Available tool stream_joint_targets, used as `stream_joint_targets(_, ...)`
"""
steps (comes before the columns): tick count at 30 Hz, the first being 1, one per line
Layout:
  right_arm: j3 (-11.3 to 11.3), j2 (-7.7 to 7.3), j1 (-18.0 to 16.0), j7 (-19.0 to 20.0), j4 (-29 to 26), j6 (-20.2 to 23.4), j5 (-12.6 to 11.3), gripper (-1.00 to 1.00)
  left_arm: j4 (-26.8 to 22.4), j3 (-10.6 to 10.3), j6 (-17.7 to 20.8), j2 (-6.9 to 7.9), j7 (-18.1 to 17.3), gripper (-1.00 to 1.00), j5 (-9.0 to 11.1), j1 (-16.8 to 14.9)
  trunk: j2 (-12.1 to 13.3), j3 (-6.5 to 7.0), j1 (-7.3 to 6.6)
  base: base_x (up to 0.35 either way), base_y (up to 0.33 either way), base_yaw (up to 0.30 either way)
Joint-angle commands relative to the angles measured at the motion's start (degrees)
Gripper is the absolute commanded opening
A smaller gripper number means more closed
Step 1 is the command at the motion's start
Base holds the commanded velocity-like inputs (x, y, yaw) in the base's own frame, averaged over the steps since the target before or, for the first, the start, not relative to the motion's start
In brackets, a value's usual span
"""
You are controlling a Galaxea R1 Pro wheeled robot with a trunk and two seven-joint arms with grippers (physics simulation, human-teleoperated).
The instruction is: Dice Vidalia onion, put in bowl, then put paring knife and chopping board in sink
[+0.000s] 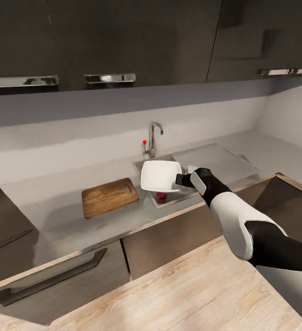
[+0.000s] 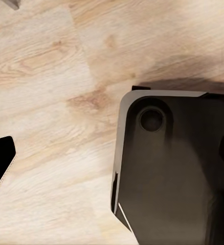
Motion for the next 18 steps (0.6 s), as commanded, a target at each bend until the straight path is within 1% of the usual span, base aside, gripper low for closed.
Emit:
stream_joint_targets(1, -0.4, 0.07, 0.0, -0.5, -0.1, 0.2, -0.7, -1.0, 0.0, 0.1, -0.1, 0.0, 0.0, 1.0, 0.1, 0.0, -0.1, -0.1, 0.03, 0.0, 0.288, 0.02)
stream_joint_targets(7, -0.4, 0.07, 0.0, -0.5, -0.1, 0.2, -0.7, -1.0, 0.0, 0.1, -0.1, -0.03, 0.0, 1.0, 0.1, 0.0, -0.1, -0.1, 0.03, -0.03, 0.285, 0.005)
stream_joint_targets(18, -0.4, 0.07, 0.0, -0.5, 0.2, 0.2, -0.7, -1.0, 0.0, 0.0, -0.1, -0.03, 0.0, 1.0, 0.1, 0.0, -0.1, -0.11, 0.03, -0.195, 0.242, 0.004)
